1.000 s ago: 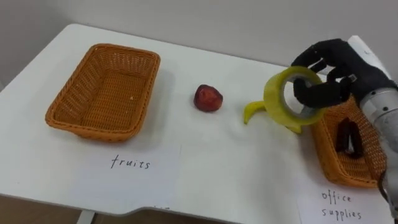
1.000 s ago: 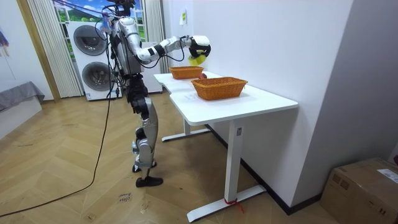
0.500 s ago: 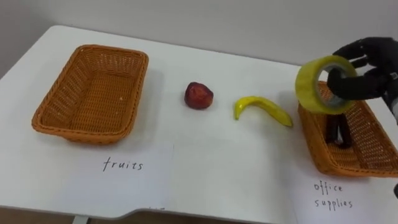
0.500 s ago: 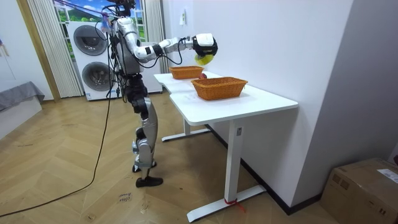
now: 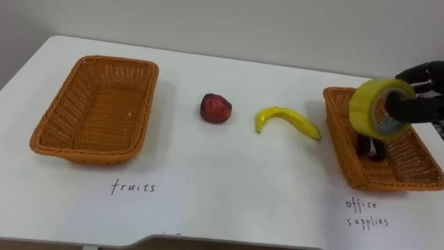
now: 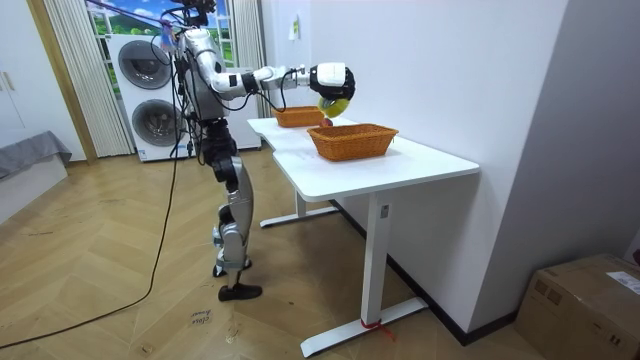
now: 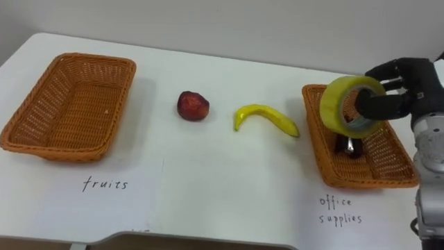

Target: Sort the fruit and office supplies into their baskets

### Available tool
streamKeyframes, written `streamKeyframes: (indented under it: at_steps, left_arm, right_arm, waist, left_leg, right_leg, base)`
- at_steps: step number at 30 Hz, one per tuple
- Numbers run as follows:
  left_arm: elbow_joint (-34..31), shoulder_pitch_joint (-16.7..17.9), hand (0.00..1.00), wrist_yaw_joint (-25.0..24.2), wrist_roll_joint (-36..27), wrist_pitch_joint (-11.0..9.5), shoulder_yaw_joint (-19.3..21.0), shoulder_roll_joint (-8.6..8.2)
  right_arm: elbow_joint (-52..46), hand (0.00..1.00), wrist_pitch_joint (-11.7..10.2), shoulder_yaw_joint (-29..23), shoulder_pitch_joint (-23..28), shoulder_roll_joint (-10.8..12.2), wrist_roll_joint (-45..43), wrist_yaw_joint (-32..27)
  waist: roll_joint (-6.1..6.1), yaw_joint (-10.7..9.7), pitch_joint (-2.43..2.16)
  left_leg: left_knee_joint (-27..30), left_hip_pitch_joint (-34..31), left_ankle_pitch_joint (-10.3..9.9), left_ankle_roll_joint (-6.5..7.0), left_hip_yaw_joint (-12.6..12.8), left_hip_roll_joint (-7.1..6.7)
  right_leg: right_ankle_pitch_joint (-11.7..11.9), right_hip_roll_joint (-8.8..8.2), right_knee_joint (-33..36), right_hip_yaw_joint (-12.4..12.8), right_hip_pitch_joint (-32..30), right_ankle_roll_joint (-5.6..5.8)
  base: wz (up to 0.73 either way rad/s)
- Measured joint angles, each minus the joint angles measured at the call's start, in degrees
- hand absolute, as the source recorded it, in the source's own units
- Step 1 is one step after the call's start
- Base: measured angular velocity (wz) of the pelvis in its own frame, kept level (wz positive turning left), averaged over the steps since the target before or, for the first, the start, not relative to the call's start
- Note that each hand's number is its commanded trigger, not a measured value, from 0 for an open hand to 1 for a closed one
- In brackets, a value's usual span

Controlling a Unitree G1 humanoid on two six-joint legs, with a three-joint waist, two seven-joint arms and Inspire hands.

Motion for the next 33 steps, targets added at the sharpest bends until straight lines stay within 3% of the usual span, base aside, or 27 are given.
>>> streamKeyframes:
  at_steps: [5,6,7,9,10,11,12,16,33]
  left_arm:
    - [0.12,0.21,0.0,-0.45,-0.01,0.07,-0.04,0.32]
    - [0.12,0.31,0.0,-0.54,-0.01,0.11,-0.04,0.32]
    - [0.12,0.39,0.0,-0.62,-0.01,0.18,-0.05,0.32]
    - [0.12,0.5,0.0,-0.71,-0.01,0.34,-0.05,0.32]
    - [0.12,0.57,0.0,-1.02,-0.01,0.54,-0.05,0.32]
    - [0.12,0.61,0.0,-1.16,-0.01,0.59,-0.05,0.32]
    - [0.12,0.64,0.0,-1.4,-0.01,0.69,-0.05,0.31]
    - [0.23,0.64,0.0,-1.51,-0.03,0.93,-0.15,0.31]
    - [2.5,-0.15,0.0,-1.78,-0.1,0.99,-0.11,0.28]
  right_arm:
    - [3.11,1.0,-0.01,0.28,0.01,0.0,0.36,0.18]
    - [3.95,0.88,-0.01,0.53,0.01,0.01,0.35,0.27]
    - [4.45,0.85,0.0,0.67,0.01,0.01,0.35,0.33]
    - [4.93,0.64,0.0,0.68,0.01,0.01,0.34,0.34]
    - [5.09,0.46,0.0,0.68,0.01,0.01,0.34,0.34]
    - [5.18,0.18,-0.01,0.67,0.01,0.01,0.34,0.34]
    - [5.4,0.0,0.0,0.68,0.01,0.01,0.32,0.34]
    - [5.69,0.0,-0.02,0.67,-0.01,0.0,0.2,0.36]
    - [6.98,0.0,-0.75,0.69,-0.01,0.01,-7.14,2.01]
  waist:
    - [-0.05,-0.01,-0.01]
    - [-0.05,-0.01,-0.01]
    - [0.0,-0.01,0.0]
    - [0.15,-0.01,-0.07]
    - [0.28,-0.01,-0.14]
    - [0.34,-0.02,-0.18]
    - [0.46,0.01,-0.27]
    - [0.83,-0.05,-0.48]
    - [1.29,0.08,-0.23]
  left_leg:
    - [0.01,0.03,-0.01,0.06,0.46,-0.08]
    - [0.0,0.03,-0.02,0.07,0.48,-0.08]
    - [-0.02,0.02,-0.03,0.08,0.48,-0.08]
    - [-0.06,0.03,-0.03,0.09,0.48,-0.07]
    - [-0.07,0.03,-0.04,0.09,0.49,-0.06]
    - [-0.07,0.03,-0.04,0.09,0.49,-0.05]
    - [-0.09,0.03,-0.04,0.09,0.49,-0.03]
    - [-0.08,0.06,-0.04,0.08,0.47,-0.01]
    - [-0.06,0.08,-0.05,0.1,0.85,-0.06]
  right_leg:
    - [0.0,0.07,-0.05,0.21,-0.02,0.01]
    - [0.0,0.08,-0.04,0.2,-0.03,0.01]
    - [0.0,0.09,-0.04,0.2,-0.04,0.01]
    - [-0.01,0.09,-0.05,0.19,-0.05,0.01]
    - [-0.01,0.08,-0.05,0.19,-0.06,0.01]
    - [-0.01,0.09,-0.04,0.19,-0.06,0.01]
    - [-0.01,0.09,-0.04,0.19,-0.06,0.01]
    - [0.0,0.14,0.0,0.21,0.03,0.01]
    - [-0.03,0.18,-0.07,0.78,-0.18,0.06]
  base:
    - [-0.01]
    - [0.0]
    - [0.0]
    - [0.0]
    - [0.0]
    - [0.0]
    - [0.0]
    - [0.0]
    - [0.0]
